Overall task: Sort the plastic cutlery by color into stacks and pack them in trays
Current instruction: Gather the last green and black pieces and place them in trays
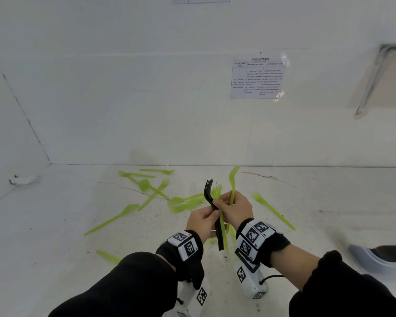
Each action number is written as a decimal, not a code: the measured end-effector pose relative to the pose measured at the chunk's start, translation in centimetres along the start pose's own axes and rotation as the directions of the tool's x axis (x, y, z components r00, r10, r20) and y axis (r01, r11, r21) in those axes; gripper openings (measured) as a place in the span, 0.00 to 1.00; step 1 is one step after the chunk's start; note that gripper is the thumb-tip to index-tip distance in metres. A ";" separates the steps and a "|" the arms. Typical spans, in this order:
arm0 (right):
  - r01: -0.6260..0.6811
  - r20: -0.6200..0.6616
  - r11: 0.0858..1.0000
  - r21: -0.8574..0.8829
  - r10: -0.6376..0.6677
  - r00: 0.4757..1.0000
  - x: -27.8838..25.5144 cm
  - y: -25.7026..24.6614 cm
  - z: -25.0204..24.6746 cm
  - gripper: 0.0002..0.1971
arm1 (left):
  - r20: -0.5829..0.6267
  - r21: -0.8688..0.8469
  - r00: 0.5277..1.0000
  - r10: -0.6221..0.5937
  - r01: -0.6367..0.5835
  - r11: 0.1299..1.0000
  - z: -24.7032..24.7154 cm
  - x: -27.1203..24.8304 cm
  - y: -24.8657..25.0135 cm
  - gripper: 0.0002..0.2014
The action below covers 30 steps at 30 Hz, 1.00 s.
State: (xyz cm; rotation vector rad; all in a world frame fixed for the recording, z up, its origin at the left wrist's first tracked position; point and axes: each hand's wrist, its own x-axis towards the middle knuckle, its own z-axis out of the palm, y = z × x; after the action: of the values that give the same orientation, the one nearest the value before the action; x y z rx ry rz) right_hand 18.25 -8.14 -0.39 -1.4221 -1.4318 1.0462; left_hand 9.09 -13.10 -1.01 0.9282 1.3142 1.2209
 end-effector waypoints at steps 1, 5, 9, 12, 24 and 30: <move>0.007 -0.003 1.000 -0.004 -0.007 1.000 -0.1 0.0 0.2 0.10 | 0.002 -0.011 1.000 -0.001 0.001 1.000 -0.2 0.0 -0.1 0.12; 0.004 0.056 1.000 0.013 -0.005 0.998 -0.4 0.1 1.1 0.09 | -0.005 -0.078 1.000 -0.021 0.020 0.997 -1.0 -0.1 -0.1 0.10; 0.004 0.056 0.998 0.064 -0.007 0.998 -0.5 0.3 1.5 0.11 | 0.027 -0.044 0.999 -0.021 0.022 0.999 -1.7 -0.2 -0.1 0.09; -0.023 0.132 0.997 0.076 0.013 0.991 -0.6 -0.1 2.0 0.10 | 0.017 -0.017 1.000 0.003 -0.003 1.000 -2.0 -0.1 -0.1 0.08; -0.029 0.295 0.994 -0.103 0.058 0.954 -2.5 0.1 1.8 0.17 | -0.037 -0.074 0.999 0.011 -0.013 0.997 -3.1 -0.1 -0.6 0.07; 0.019 0.192 0.995 -0.097 0.000 0.981 -2.9 0.9 2.0 0.22 | -0.035 -0.093 0.999 0.015 -0.018 0.996 -3.1 -0.3 -0.5 0.07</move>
State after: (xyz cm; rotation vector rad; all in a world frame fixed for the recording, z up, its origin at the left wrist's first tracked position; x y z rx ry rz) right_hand 16.60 -11.05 -1.86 -1.4128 -1.6472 1.1459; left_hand 6.09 -13.91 -1.71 0.8561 1.2675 1.3047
